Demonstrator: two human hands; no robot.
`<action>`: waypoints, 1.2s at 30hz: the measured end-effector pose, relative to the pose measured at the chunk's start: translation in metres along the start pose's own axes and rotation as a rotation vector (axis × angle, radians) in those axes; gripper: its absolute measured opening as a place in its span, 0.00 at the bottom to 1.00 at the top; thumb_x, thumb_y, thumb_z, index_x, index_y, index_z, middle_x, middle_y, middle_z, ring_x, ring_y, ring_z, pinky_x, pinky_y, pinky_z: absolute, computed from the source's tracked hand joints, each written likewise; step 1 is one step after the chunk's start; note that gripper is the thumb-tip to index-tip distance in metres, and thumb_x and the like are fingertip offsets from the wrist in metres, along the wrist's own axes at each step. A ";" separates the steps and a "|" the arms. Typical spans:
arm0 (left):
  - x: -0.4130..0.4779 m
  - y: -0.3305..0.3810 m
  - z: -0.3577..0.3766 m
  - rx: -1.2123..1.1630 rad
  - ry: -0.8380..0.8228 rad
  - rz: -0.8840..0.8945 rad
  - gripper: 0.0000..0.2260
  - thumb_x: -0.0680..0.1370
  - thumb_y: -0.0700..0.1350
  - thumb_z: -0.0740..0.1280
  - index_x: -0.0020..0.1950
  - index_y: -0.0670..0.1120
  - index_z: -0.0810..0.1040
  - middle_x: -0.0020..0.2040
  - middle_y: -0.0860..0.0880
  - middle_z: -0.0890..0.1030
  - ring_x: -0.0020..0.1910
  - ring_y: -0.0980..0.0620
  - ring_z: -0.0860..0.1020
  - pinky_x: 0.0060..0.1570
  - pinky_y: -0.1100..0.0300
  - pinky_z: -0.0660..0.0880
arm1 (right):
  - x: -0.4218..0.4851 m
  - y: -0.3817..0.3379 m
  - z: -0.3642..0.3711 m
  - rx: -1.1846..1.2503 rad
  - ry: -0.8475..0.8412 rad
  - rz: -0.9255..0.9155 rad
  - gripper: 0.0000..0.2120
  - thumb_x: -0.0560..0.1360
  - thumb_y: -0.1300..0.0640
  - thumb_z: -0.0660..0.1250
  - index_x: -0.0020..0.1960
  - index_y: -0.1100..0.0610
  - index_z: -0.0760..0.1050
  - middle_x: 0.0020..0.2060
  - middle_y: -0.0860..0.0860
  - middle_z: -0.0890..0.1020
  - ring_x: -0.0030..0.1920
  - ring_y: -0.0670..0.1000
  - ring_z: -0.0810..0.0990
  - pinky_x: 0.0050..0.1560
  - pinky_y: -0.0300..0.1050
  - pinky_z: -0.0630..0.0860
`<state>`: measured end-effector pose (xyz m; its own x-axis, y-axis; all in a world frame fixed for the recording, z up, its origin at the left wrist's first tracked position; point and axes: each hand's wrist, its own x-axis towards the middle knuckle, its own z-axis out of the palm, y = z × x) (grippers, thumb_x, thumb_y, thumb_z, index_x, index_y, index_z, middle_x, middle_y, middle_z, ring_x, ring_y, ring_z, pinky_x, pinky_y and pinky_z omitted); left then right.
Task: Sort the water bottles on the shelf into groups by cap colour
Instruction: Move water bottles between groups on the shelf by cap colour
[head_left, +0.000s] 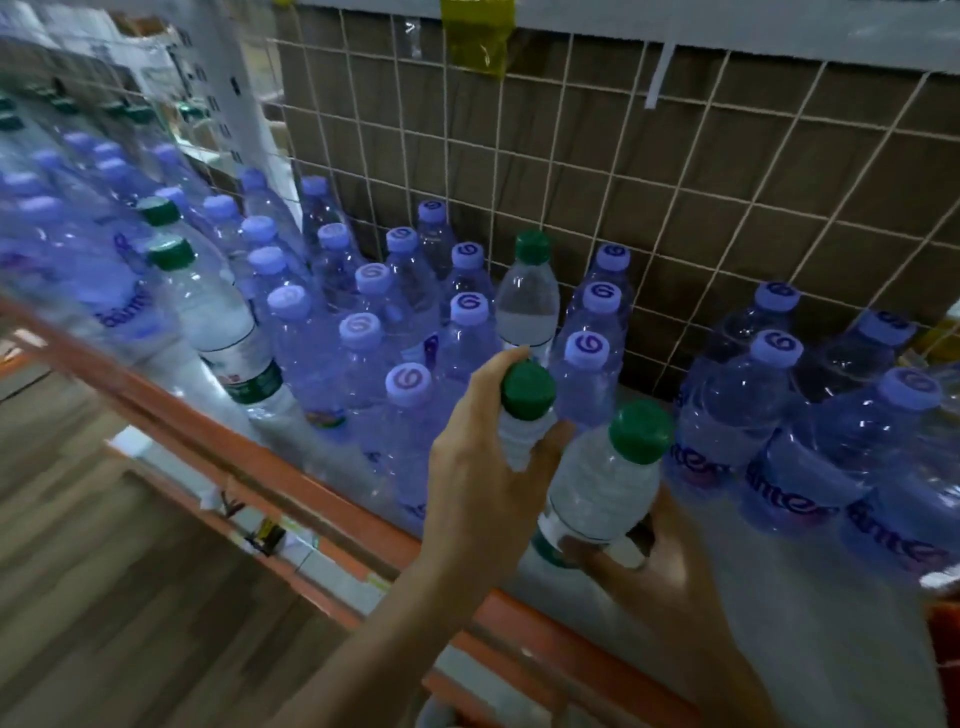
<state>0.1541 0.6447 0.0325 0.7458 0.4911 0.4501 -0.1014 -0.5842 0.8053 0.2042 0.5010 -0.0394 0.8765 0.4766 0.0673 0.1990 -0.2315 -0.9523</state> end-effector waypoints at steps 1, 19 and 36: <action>-0.003 0.001 0.001 -0.013 0.009 -0.002 0.21 0.72 0.55 0.68 0.63 0.57 0.68 0.51 0.64 0.75 0.49 0.66 0.75 0.47 0.75 0.70 | -0.004 -0.003 -0.004 -0.025 0.002 -0.028 0.24 0.59 0.55 0.80 0.50 0.42 0.74 0.45 0.44 0.82 0.49 0.36 0.79 0.45 0.27 0.73; -0.061 -0.057 -0.246 -0.050 0.231 0.040 0.07 0.76 0.49 0.62 0.53 0.52 0.72 0.43 0.60 0.78 0.44 0.66 0.76 0.43 0.75 0.68 | -0.050 -0.102 0.186 0.015 -0.341 -0.239 0.30 0.54 0.36 0.77 0.55 0.40 0.76 0.51 0.39 0.82 0.53 0.41 0.81 0.53 0.37 0.76; -0.002 -0.223 -0.493 0.107 0.375 -0.014 0.08 0.76 0.51 0.63 0.54 0.52 0.72 0.46 0.63 0.79 0.44 0.66 0.77 0.43 0.74 0.68 | 0.038 -0.166 0.498 0.163 -0.535 -0.189 0.29 0.59 0.71 0.77 0.52 0.47 0.77 0.45 0.39 0.84 0.46 0.40 0.82 0.44 0.30 0.76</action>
<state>-0.1495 1.0927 0.0426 0.4525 0.6899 0.5650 -0.0091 -0.6300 0.7765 -0.0141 0.9796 -0.0271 0.4813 0.8682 0.1212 0.2233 0.0122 -0.9747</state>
